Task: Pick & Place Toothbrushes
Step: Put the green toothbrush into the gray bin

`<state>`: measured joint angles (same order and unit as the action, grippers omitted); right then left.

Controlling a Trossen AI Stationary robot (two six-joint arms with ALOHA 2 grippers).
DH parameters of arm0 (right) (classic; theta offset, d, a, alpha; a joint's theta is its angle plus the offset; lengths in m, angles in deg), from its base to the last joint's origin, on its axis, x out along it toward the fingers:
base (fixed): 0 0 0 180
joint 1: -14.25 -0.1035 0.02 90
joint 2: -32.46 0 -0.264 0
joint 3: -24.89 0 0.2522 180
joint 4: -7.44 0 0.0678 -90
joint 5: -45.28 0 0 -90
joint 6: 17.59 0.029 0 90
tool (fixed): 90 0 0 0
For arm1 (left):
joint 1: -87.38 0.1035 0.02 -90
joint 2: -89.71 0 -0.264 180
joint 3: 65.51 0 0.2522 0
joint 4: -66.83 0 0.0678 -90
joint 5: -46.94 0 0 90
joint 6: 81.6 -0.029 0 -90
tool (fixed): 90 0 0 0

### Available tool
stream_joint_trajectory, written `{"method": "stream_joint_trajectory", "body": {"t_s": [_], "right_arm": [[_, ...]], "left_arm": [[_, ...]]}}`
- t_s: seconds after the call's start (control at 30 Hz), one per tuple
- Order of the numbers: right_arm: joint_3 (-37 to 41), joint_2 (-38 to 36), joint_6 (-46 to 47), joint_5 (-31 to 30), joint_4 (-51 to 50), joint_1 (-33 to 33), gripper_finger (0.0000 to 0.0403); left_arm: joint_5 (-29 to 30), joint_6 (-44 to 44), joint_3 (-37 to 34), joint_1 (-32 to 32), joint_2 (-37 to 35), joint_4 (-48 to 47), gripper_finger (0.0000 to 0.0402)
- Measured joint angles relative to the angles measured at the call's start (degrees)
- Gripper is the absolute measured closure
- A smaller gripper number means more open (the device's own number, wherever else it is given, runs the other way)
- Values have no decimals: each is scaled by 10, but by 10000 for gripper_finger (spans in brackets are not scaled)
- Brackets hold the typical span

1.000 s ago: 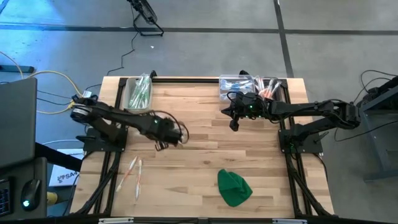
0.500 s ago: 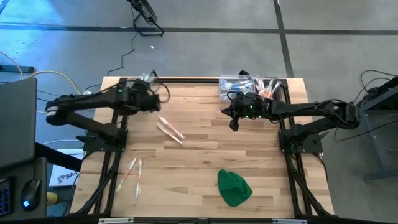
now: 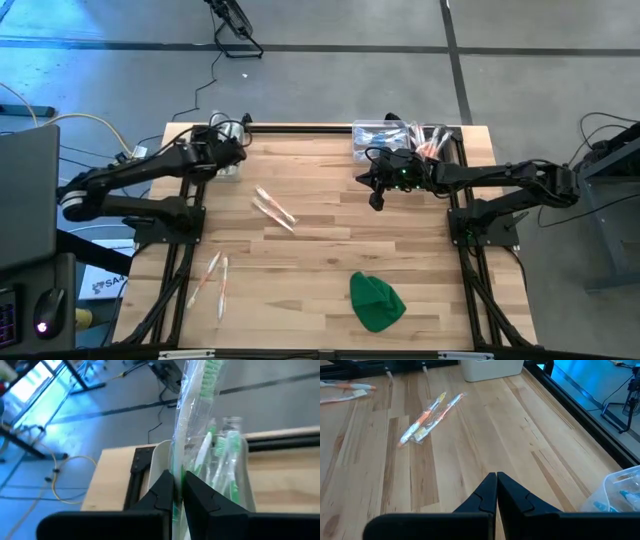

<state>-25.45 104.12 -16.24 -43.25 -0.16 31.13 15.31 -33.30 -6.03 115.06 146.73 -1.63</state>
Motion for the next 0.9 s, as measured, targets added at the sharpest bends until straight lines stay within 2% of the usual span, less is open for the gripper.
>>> {"method": "stream_joint_trajectory", "body": {"t_s": [0.17, 0.27, 0.63, 0.9], "right_arm": [[0, 0, -1, 0, 0, 0, 399], [0, 0, -1, 0, -1, 0, 399], [0, 0, -1, 0, -3, 0, 399], [0, 0, -1, 0, -4, 0, 399]], "left_arm": [[-7, -32, -72, 49, 0, 136, 384], [-11, -35, -95, 73, 0, 177, 384], [-71, -30, -109, 131, 1, 181, 381], [-86, -17, -109, 132, 2, 185, 322]]}}
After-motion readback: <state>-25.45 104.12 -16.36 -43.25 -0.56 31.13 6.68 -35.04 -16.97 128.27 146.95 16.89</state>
